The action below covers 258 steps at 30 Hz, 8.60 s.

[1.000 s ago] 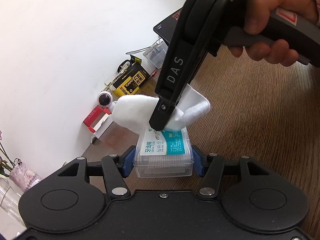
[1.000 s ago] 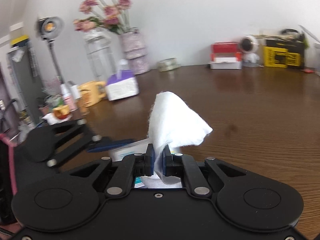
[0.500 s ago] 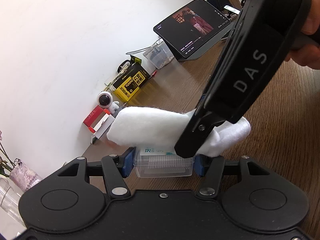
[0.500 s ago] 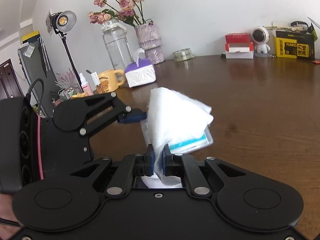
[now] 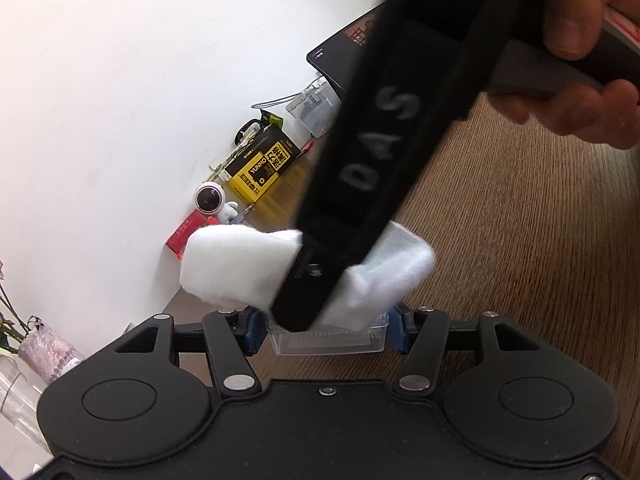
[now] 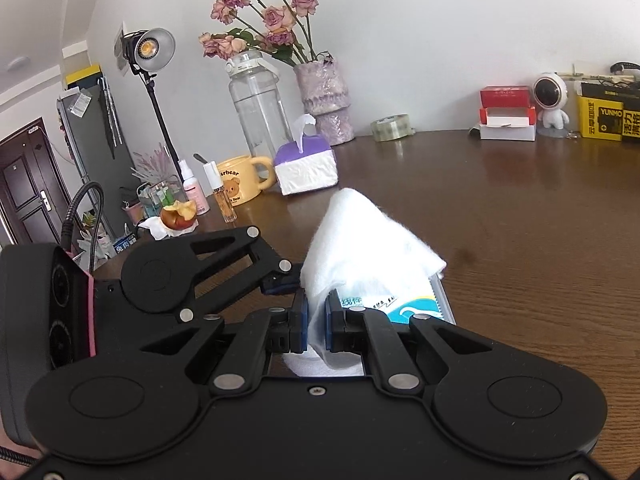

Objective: Clean container
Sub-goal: 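Press the tissue down onto the box lid with the right gripper, then rub the tissue back and forth across the lid with the right gripper, then wipe the lid edge with the tissue in the right gripper, then sweep the tissue across the lid with the right gripper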

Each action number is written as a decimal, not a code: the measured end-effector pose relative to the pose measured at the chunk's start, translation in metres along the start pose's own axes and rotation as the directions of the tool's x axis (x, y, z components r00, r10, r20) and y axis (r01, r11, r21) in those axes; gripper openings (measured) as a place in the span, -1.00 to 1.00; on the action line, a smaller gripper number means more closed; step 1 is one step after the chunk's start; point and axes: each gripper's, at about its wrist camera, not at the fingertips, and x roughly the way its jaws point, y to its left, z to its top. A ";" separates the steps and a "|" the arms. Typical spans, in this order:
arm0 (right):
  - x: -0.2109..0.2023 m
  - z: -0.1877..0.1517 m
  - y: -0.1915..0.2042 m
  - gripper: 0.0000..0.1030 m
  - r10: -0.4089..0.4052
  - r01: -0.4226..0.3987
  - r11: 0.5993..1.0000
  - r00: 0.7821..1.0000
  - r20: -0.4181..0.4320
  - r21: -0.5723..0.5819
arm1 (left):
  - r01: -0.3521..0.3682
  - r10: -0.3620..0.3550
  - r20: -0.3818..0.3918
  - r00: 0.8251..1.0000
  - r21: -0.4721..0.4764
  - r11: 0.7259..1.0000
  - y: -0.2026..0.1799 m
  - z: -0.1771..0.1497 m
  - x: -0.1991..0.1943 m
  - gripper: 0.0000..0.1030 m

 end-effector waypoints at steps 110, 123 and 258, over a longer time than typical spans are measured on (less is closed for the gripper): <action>-0.016 -0.022 -0.041 -0.85 -0.090 0.090 0.989 0.996 -0.007 0.119 | 0.001 -0.001 0.006 1.000 0.007 1.000 -0.036 0.018 -0.025 0.09; 0.000 0.010 -0.028 -0.85 -0.069 0.067 0.997 0.997 0.042 0.047 | 0.002 -0.002 0.004 1.000 0.005 1.000 -0.029 0.016 -0.014 0.10; -0.008 -0.013 -0.038 -0.85 -0.285 0.275 0.952 0.957 0.059 0.135 | 0.015 -0.015 0.013 1.000 0.008 1.000 -0.007 0.005 -0.003 0.10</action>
